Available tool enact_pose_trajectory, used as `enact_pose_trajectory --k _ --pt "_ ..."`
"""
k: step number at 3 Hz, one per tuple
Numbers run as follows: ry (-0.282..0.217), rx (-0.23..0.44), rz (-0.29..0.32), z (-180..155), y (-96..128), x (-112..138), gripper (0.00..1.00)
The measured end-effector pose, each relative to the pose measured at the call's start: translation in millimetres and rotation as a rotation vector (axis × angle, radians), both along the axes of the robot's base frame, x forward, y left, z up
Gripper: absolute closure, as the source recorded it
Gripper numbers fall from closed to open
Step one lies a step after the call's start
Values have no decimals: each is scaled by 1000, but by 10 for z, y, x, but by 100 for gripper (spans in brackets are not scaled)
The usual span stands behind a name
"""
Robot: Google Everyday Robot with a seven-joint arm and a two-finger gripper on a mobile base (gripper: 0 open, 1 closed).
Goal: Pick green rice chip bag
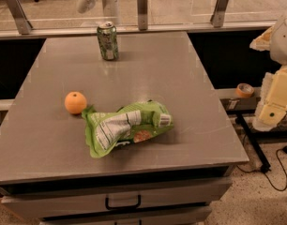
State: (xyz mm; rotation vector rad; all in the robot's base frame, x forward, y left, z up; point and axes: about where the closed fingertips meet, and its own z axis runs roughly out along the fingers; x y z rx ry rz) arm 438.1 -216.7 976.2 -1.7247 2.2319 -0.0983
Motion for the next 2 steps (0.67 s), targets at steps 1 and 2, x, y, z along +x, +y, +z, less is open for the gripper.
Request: enact_pose_trajectory --k 1,2 --pt "-4 -2 7 13 14 8 0" --pt "32 8 169 -119 535 -42 0"
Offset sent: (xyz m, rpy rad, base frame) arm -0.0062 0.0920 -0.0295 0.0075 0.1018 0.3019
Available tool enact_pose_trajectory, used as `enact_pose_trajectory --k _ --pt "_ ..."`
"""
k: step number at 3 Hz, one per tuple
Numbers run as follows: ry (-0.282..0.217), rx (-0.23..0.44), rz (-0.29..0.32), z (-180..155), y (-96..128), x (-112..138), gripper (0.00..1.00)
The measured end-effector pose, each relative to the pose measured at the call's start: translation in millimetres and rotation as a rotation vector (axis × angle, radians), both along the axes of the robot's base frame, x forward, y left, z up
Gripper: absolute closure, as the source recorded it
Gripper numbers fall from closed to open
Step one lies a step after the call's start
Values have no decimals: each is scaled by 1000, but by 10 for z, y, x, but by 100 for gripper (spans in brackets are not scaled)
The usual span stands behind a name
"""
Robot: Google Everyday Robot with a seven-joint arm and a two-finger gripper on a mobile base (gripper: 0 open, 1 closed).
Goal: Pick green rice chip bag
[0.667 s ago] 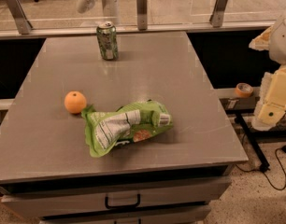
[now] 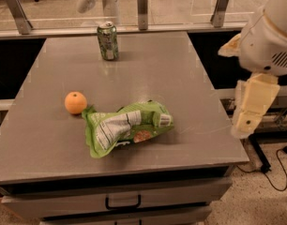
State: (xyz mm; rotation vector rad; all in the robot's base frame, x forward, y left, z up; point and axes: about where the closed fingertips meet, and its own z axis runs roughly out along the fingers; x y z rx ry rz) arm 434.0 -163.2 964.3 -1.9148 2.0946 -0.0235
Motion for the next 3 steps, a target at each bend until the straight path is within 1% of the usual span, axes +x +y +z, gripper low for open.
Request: enact_pose_trajectory --k 1,2,3 --pt "42 32 174 -238 524 -145 0" --pt "43 37 324 -547 964 -199 0" --pt "34 46 413 -847 1297 -142 0"
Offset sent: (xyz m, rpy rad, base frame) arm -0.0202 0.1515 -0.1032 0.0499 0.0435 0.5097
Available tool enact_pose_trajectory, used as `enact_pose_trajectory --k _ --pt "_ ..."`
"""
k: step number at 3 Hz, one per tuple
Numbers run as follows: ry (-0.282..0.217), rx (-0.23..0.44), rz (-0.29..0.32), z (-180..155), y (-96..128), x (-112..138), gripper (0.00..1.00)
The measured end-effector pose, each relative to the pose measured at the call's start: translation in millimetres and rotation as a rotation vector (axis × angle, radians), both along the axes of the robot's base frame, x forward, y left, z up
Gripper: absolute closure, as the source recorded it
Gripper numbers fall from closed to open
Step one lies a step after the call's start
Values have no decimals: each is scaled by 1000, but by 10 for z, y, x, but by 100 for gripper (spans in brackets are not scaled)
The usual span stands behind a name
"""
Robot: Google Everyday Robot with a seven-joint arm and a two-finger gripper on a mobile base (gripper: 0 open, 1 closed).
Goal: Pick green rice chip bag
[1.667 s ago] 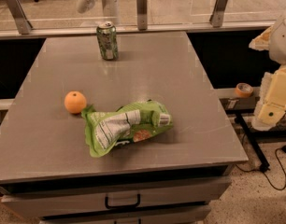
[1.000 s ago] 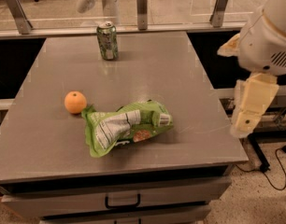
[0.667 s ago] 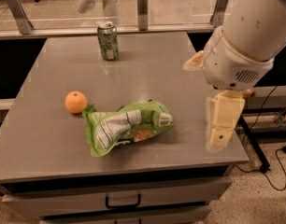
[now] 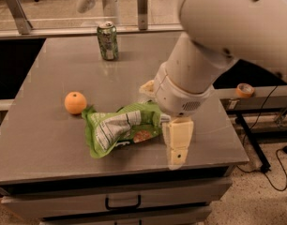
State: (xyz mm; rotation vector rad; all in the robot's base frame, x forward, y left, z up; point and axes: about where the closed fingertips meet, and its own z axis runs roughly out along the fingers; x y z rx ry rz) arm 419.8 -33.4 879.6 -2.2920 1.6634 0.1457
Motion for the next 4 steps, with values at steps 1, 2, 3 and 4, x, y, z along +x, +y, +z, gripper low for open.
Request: enact_pose_trajectory --k 1,2,3,4 --pt "-21 10 66 -188 304 101 2" --pt "-32 18 119 -286 490 109 20" --pt "-34 4 161 -334 589 62 44" --pt "-32 -9 167 -260 604 41 66"
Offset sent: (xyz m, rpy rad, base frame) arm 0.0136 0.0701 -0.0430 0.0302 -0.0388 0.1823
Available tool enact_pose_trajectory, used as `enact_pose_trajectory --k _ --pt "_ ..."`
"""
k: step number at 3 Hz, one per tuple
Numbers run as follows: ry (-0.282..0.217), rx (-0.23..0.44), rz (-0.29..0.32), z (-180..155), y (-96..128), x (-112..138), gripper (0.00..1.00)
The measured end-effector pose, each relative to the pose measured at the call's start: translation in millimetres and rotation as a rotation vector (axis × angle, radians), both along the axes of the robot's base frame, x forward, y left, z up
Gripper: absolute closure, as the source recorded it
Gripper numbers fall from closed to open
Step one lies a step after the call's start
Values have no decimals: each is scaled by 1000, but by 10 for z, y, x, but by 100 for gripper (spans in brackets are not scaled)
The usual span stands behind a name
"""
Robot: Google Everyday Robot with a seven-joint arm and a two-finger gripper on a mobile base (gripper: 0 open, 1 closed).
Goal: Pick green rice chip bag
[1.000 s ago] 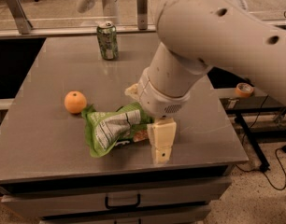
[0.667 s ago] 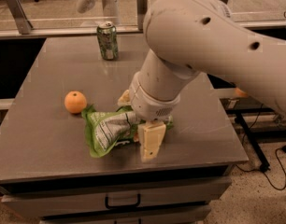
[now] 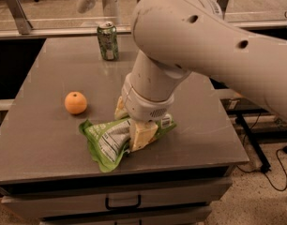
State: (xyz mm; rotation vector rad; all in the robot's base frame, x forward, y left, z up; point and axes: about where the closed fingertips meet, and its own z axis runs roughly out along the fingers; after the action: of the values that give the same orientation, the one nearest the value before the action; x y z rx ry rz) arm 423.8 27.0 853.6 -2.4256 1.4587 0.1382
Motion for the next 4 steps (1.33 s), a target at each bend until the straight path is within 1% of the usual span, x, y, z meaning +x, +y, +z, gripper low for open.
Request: enact_pose_trajectory --k 1,2,3,4 --pt "17 17 10 119 -23 13 90" --pt "36 68 -27 412 -144 100 100" --pt "17 147 -56 964 -275 150 100" --pt "-9 231 -78 1419 -324 155 100"
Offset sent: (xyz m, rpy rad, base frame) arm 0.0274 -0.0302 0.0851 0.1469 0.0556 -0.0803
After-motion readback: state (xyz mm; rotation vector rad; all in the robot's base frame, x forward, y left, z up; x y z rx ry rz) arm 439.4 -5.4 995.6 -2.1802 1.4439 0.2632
